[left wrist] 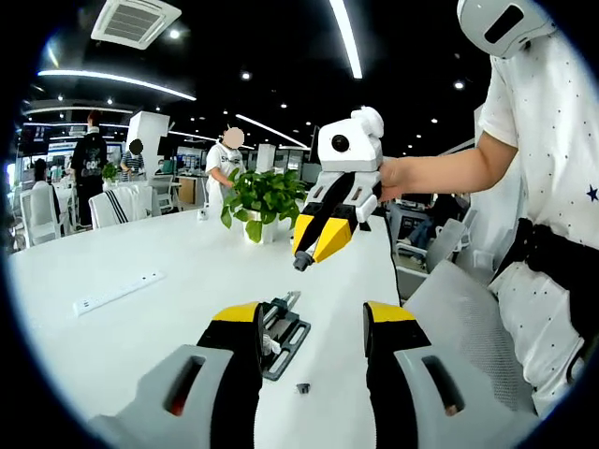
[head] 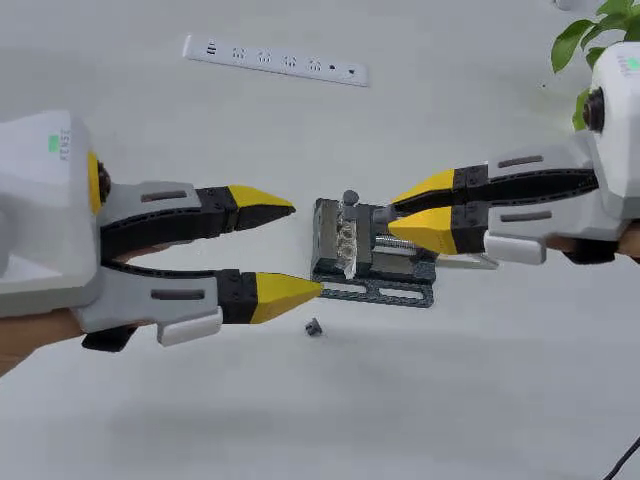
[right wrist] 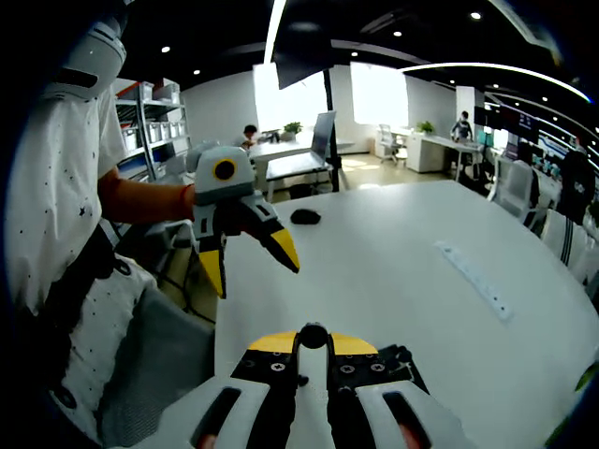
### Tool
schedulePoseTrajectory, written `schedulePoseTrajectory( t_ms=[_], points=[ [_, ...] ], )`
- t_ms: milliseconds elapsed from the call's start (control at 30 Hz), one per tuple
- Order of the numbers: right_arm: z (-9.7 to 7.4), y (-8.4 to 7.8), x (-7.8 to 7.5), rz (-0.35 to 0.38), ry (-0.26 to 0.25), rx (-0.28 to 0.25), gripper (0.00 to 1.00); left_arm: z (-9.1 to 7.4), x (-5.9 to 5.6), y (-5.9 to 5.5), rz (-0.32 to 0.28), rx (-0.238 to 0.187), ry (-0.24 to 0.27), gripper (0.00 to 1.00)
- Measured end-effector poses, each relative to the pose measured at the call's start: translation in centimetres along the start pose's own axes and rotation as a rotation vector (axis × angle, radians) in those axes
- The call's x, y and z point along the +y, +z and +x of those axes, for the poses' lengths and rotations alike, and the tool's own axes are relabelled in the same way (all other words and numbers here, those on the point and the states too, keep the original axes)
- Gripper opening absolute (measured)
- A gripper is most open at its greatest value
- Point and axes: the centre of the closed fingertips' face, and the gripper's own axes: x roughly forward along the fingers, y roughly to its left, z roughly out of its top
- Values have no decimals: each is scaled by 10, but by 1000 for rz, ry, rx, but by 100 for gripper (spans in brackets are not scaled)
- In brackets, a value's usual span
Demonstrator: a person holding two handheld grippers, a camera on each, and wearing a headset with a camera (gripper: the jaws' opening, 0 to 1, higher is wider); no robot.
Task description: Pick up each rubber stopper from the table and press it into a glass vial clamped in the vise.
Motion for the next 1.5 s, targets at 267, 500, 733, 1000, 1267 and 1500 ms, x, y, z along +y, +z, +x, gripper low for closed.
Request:
schedulePoseTrajectory(
  t_ms=[267, 500, 733, 1000, 1267, 1500],
  points=[
    [17, -17, -29, -26, -10, 161, 6, 0, 11, -14, 25, 34, 61, 65],
    [35, -36, -52, -85, -10, 326, 6, 2, 18, -25, 70, 64, 93, 75],
    [56, -57, -69, -138, 4, 454, 6, 1, 25, -34, 82, 80, 120, 89],
    [69, -73, -74, -159, 28, 537, 6, 0, 32, -46, 101, 104, 139, 99],
    [78, -89, -76, -160, 41, 603, 6, 0, 31, -51, 87, 104, 133, 99],
    [83, -96, -75, -173, 45, 647, 5, -2, 29, -53, 73, 94, 126, 98]
  ],
)
